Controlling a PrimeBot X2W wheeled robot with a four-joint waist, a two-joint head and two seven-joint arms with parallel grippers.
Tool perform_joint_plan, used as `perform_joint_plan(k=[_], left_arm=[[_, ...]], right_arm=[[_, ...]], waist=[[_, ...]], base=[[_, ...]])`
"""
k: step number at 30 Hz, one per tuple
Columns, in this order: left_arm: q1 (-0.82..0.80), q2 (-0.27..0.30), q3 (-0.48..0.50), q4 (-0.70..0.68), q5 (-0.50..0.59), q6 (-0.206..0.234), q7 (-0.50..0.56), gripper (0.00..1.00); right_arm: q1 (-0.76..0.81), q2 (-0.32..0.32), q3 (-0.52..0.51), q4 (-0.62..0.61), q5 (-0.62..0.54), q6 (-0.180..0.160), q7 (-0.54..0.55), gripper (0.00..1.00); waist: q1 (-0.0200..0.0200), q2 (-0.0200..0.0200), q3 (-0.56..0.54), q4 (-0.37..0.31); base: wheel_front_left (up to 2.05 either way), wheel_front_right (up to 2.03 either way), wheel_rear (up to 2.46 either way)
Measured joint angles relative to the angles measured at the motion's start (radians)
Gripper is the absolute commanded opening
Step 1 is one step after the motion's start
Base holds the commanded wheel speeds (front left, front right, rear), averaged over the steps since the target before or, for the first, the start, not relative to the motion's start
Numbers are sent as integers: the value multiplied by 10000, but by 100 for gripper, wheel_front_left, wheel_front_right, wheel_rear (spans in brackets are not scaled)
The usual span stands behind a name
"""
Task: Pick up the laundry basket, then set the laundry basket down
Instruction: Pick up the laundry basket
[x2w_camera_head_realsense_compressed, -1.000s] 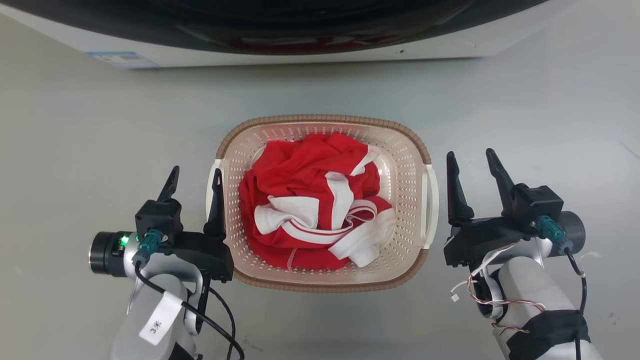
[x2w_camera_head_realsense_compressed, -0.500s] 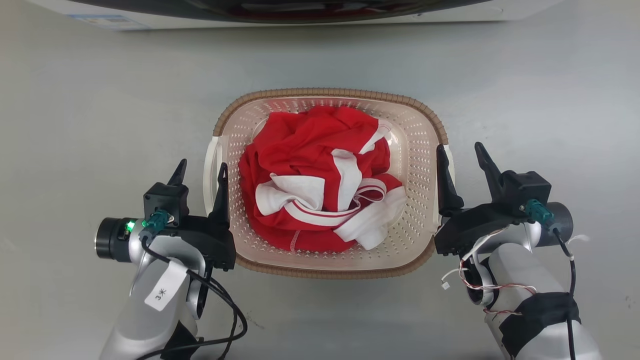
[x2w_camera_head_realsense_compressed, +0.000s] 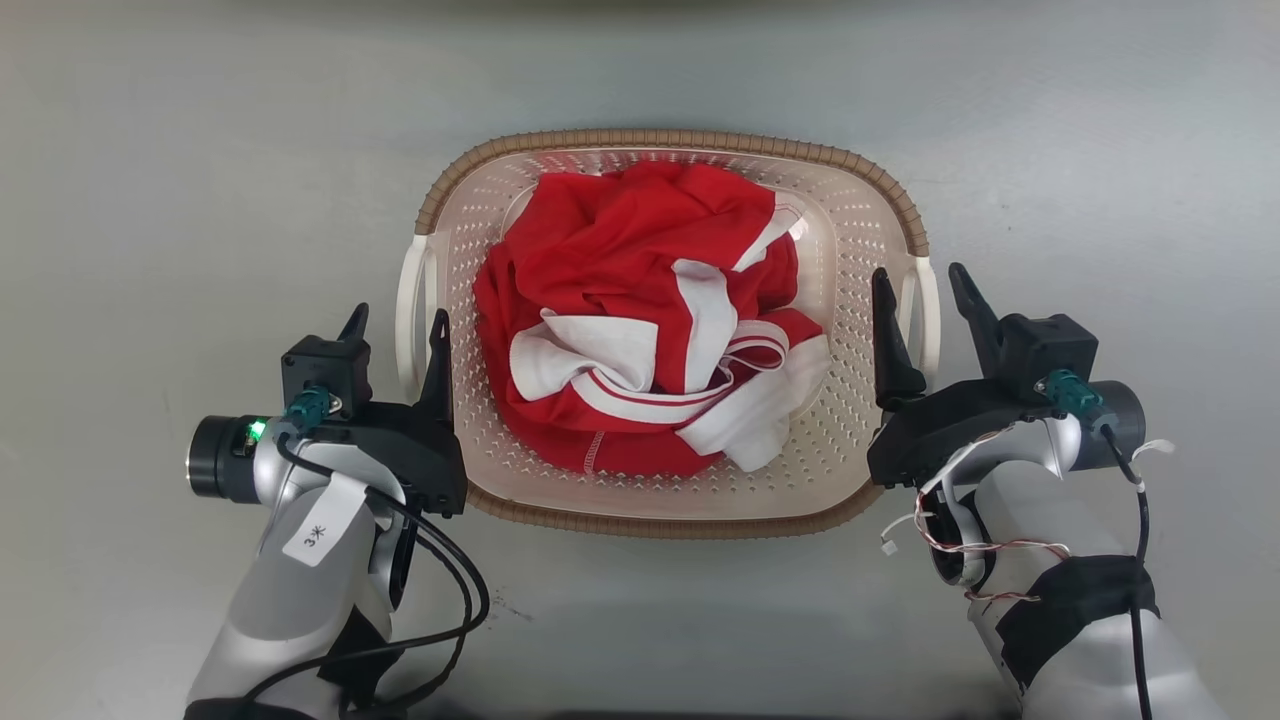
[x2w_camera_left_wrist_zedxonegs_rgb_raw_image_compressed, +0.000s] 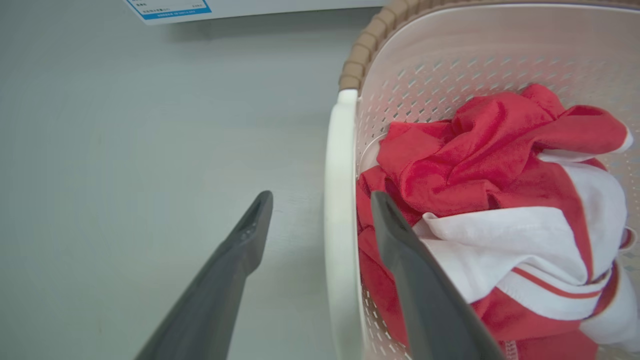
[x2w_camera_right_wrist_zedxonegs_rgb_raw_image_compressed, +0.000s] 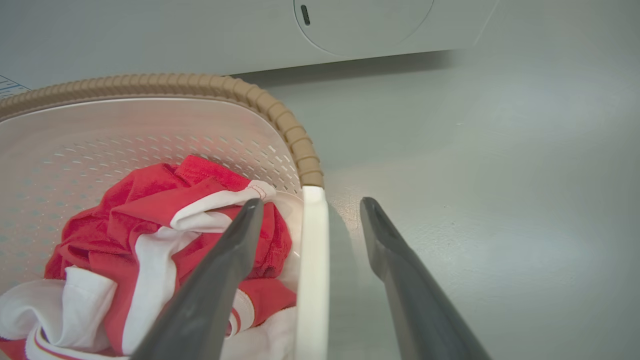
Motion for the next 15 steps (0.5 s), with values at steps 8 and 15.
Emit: perform_joint_plan(k=[8, 15], left_arm=[[-289, -17, -19, 604, -136, -84, 0, 100], [-525, -29, -61, 991, -188, -190, -4, 100]], right_arm=[[-58, -4, 389, 337, 303, -29, 0, 100], [-235, -10, 596, 623, 476, -56, 0, 100]], waist=[[0, -2, 154, 79], [0, -2, 220, 115]], base=[[0, 0, 0], [0, 0, 0]])
